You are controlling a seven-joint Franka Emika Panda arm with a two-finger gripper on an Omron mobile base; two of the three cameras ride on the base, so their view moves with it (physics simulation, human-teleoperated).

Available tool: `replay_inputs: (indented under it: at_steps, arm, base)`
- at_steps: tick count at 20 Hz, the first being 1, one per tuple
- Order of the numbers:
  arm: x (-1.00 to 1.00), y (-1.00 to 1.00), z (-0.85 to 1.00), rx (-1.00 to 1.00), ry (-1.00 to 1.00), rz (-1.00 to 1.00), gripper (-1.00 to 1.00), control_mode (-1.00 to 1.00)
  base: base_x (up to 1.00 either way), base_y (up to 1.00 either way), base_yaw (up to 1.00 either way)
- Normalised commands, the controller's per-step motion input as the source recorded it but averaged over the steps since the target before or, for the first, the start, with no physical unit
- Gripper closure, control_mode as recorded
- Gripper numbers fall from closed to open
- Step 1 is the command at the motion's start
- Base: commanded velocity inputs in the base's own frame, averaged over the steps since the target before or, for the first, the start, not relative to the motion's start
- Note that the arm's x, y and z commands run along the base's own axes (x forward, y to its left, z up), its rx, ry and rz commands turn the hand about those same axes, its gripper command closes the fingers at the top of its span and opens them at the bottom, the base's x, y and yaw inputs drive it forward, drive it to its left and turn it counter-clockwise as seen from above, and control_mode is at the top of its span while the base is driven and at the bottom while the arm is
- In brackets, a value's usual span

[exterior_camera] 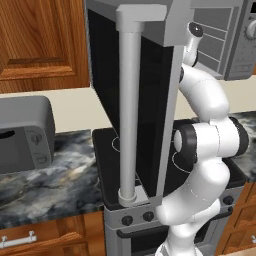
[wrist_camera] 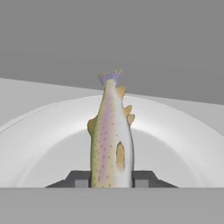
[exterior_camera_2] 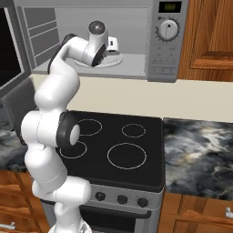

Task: Transport the fish from the fridge to the microwave and turn on the microwave.

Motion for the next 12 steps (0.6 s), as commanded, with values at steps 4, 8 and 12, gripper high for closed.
replay_inputs:
  at_steps: [4, 8, 12]
  arm:
    - [0.04, 0.00, -0.06, -0.01, 0.00, 0.00, 1.00, -1.00]
    - [0.00, -0.01, -0.02, -0.01, 0.00, 0.00, -1.00, -1.00]
    - [-0.01, -0.05, 0.00, 0.00, 0.00, 0.00, -1.00, -1.00]
  base:
    - [0.00, 0.00, 0.00]
    - [0.00, 0.00, 0.00]
    - [0.00, 0.00, 0.00]
